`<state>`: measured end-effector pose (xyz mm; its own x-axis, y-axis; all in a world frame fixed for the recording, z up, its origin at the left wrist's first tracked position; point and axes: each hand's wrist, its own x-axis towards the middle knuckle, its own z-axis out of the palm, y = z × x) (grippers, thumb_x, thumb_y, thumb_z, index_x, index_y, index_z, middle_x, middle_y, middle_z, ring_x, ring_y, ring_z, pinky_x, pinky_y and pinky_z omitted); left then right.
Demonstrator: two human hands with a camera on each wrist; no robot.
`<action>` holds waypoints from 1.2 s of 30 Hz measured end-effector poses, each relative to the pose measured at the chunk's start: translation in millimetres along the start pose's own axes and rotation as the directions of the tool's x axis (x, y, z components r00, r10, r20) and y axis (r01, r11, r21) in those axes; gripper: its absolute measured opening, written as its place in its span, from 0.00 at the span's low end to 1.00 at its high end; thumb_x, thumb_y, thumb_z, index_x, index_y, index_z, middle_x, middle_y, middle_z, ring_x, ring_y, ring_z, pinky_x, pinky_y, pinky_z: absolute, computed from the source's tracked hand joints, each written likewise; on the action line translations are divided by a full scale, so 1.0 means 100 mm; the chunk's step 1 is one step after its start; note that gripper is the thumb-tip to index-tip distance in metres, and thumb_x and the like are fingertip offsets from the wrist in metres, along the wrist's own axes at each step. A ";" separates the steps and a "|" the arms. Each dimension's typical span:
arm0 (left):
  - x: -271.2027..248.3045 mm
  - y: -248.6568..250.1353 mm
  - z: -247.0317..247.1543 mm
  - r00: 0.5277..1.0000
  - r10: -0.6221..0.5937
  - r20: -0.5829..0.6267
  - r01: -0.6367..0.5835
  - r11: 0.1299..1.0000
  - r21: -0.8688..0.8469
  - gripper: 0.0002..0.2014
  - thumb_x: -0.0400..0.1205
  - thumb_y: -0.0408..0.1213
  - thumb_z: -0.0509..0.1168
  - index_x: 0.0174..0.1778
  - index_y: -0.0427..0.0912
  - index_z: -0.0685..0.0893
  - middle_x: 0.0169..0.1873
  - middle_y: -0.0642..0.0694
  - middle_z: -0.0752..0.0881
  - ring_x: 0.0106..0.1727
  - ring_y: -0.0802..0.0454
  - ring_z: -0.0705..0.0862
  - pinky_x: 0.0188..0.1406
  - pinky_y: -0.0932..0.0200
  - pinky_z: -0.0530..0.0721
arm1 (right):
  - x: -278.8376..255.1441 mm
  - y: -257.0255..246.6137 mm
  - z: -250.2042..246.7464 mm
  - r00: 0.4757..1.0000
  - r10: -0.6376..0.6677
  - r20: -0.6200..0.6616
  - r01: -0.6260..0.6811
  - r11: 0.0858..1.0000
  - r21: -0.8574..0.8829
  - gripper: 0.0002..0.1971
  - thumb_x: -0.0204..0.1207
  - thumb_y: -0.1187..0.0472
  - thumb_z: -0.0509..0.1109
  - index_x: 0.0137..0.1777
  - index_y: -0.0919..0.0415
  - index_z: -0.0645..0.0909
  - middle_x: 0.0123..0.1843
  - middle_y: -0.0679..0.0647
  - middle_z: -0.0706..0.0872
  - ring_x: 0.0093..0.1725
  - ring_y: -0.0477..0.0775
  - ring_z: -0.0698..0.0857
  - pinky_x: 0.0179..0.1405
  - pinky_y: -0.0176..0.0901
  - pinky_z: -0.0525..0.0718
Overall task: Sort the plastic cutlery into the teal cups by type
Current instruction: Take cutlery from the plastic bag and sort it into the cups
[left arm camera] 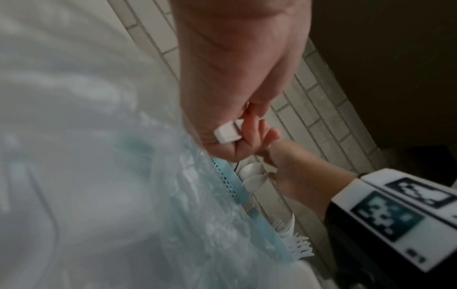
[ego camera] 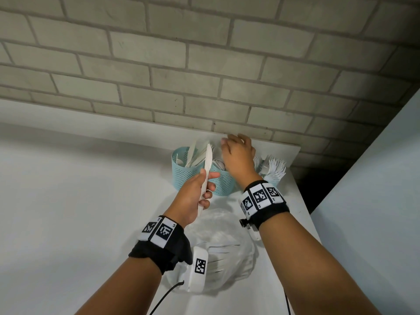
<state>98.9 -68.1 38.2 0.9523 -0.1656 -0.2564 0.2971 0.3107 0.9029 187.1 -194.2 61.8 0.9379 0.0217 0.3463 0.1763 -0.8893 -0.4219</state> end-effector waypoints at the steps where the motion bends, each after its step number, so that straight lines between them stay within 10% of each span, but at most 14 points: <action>1: -0.01 0.00 0.00 1.000 0.010 -0.004 -0.010 1.000 0.008 0.19 0.88 0.48 0.49 0.52 0.45 0.83 0.29 0.51 0.73 0.25 0.60 0.64 0.19 0.69 0.60 | -0.02 -0.06 -0.05 0.998 -0.032 -0.050 0.037 0.994 0.105 0.18 0.84 0.51 0.56 0.67 0.55 0.80 0.72 0.52 0.78 0.73 0.55 0.68 0.72 0.51 0.65; 5: -0.04 0.00 0.00 0.997 0.074 -0.018 -0.073 0.996 0.053 0.18 0.87 0.50 0.52 0.50 0.45 0.85 0.28 0.52 0.72 0.25 0.60 0.66 0.19 0.70 0.62 | -0.14 -0.32 -0.30 0.973 -0.119 0.196 -0.005 0.844 0.537 0.22 0.81 0.52 0.65 0.73 0.55 0.72 0.50 0.56 0.85 0.33 0.34 0.80 0.29 0.20 0.75; 8: -0.07 0.04 -0.02 0.996 0.087 -0.038 -0.085 0.995 0.043 0.18 0.86 0.50 0.54 0.47 0.43 0.85 0.28 0.52 0.73 0.25 0.61 0.68 0.21 0.70 0.65 | -0.17 -0.41 -0.37 0.920 -0.199 0.339 -0.040 0.811 0.584 0.19 0.79 0.65 0.68 0.69 0.63 0.73 0.38 0.58 0.84 0.21 0.33 0.78 0.19 0.22 0.70; 13: -0.12 0.17 -0.18 0.985 0.073 -0.159 -0.022 0.954 0.299 0.19 0.85 0.55 0.52 0.49 0.45 0.80 0.39 0.49 0.79 0.40 0.55 0.76 0.38 0.63 0.74 | -0.02 -0.49 -0.41 1.000 0.018 -0.009 -0.007 0.712 0.703 0.09 0.81 0.69 0.63 0.57 0.57 0.76 0.43 0.61 0.86 0.29 0.38 0.83 0.23 0.27 0.75; 19: -0.25 0.20 -0.31 0.994 -0.036 -0.101 0.096 0.720 0.687 0.13 0.83 0.51 0.61 0.38 0.47 0.70 0.43 0.45 0.72 0.36 0.55 0.70 0.34 0.61 0.66 | 0.01 -0.59 -0.28 0.928 0.140 -0.345 0.172 0.660 0.731 0.09 0.84 0.64 0.58 0.58 0.57 0.78 0.41 0.54 0.86 0.36 0.48 0.83 0.33 0.31 0.82; 24: -0.28 0.10 -0.40 0.970 -0.184 -0.158 0.231 0.494 0.839 0.31 0.77 0.51 0.70 0.72 0.40 0.70 0.69 0.44 0.75 0.67 0.46 0.76 0.59 0.54 0.76 | -0.08 -0.58 0.05 0.967 -0.099 -0.236 0.190 0.895 0.403 0.15 0.83 0.68 0.57 0.64 0.59 0.80 0.53 0.56 0.87 0.49 0.55 0.85 0.50 0.42 0.82; 31: -0.31 0.03 -0.48 0.959 -0.261 -0.113 0.240 0.530 0.813 0.22 0.75 0.35 0.72 0.60 0.46 0.71 0.41 0.47 0.77 0.39 0.55 0.76 0.32 0.64 0.80 | -0.14 -0.56 0.39 0.961 -0.160 0.225 0.191 0.974 -0.125 0.18 0.81 0.63 0.56 0.68 0.50 0.78 0.60 0.64 0.78 0.58 0.68 0.78 0.59 0.48 0.74; 36: -0.35 0.01 -0.50 0.967 -0.253 -0.014 0.128 0.440 0.889 0.16 0.74 0.20 0.59 0.43 0.50 0.76 0.39 0.47 0.77 0.30 0.54 0.73 0.26 0.66 0.74 | -0.22 -0.68 0.16 0.975 -0.197 0.102 0.202 0.979 -0.038 0.19 0.82 0.65 0.56 0.72 0.58 0.73 0.66 0.61 0.80 0.66 0.62 0.72 0.62 0.50 0.71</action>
<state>69.4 -15.5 31.0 0.8467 -0.2263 -0.4815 0.1900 -0.7167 0.6709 159.3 -127.1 69.9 0.9101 0.2434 0.3353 0.3508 -0.8833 -0.3110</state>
